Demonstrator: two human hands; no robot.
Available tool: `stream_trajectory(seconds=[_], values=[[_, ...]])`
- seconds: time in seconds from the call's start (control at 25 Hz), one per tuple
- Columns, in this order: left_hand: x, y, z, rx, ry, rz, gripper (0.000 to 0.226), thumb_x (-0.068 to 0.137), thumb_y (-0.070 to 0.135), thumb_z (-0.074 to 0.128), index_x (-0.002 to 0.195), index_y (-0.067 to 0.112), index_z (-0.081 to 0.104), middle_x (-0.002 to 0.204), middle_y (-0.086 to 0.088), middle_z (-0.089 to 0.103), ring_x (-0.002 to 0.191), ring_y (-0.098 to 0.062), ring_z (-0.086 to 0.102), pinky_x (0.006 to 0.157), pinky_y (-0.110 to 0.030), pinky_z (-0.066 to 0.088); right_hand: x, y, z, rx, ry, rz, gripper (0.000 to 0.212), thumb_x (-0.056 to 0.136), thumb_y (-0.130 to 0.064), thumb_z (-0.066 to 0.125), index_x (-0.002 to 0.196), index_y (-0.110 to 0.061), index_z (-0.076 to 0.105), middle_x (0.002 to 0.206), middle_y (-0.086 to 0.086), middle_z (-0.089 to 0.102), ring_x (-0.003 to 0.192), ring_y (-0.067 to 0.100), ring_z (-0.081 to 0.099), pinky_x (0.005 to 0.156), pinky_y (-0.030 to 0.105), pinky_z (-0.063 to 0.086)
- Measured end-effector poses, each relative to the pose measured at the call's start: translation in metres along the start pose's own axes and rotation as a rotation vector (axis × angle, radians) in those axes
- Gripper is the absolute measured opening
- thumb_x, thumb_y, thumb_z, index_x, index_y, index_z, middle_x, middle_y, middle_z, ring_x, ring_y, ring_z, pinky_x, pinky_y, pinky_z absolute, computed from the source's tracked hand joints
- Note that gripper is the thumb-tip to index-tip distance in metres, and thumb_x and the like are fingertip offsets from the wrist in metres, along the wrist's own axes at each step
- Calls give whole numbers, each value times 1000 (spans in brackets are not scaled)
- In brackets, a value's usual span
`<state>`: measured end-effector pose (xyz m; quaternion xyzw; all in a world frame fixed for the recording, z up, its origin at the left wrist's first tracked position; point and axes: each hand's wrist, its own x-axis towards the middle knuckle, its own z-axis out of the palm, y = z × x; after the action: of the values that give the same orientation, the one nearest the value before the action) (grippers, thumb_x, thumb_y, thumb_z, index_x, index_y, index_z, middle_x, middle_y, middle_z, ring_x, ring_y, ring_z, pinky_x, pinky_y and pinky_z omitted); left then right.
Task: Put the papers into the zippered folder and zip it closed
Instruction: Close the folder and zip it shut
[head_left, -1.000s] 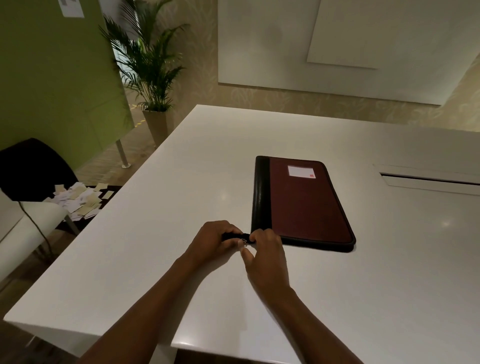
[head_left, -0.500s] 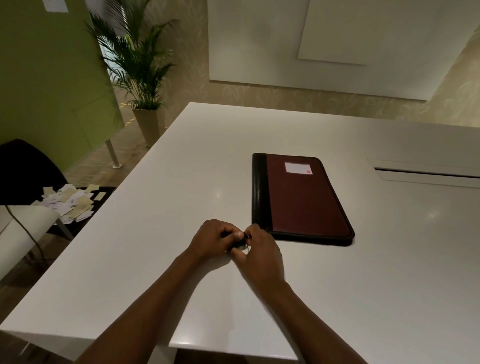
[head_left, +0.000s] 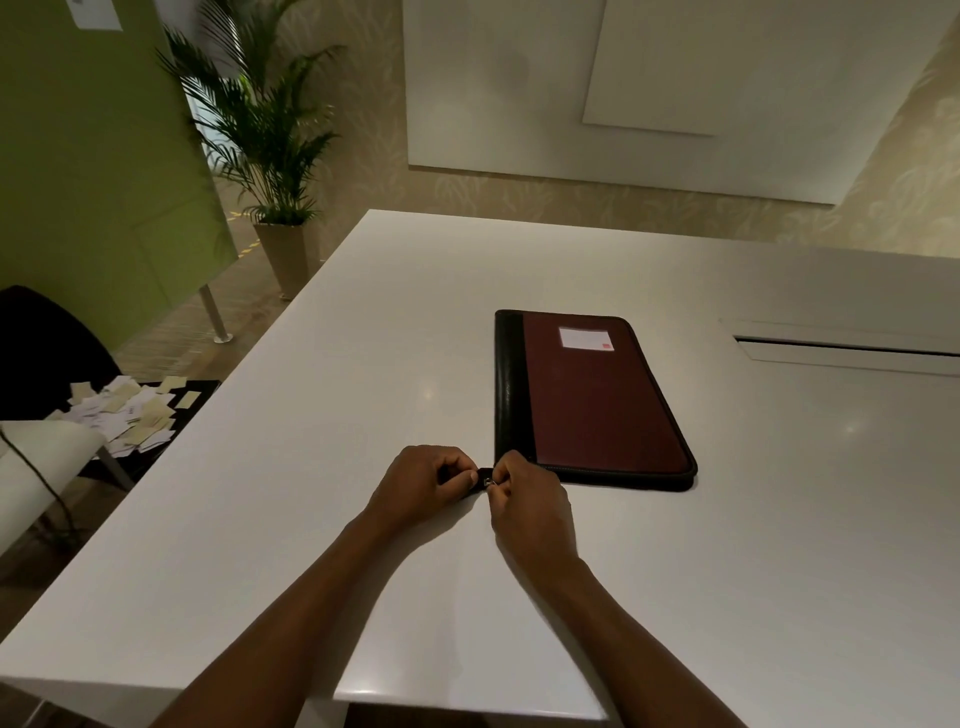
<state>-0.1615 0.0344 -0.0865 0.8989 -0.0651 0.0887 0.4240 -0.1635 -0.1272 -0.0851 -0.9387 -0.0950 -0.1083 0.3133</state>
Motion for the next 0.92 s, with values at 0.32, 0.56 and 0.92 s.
stream_trajectory(seconds=[0.32,0.56,0.92], values=[[0,1,0,91,55,-1,10,79,32,58,74,35,66,71,17,67,64,-6,62,50,-19,41,8,24,-24,-41,37,55,22,91,-11,51,71,-20,48,62,-2,54,55,13,52,46,21,32],[0,4,0,149,80,5,9,80,32,57,77,33,66,72,18,66,67,-5,62,53,-23,43,7,54,-50,-68,68,100,23,87,-4,48,69,-18,45,60,-1,53,54,15,51,45,26,35],[1,11,2,165,93,-32,12,81,30,58,76,35,68,72,18,68,69,-6,63,55,-23,45,8,103,-89,-119,119,173,19,86,-7,49,71,-18,43,59,-5,49,53,14,52,47,32,46]])
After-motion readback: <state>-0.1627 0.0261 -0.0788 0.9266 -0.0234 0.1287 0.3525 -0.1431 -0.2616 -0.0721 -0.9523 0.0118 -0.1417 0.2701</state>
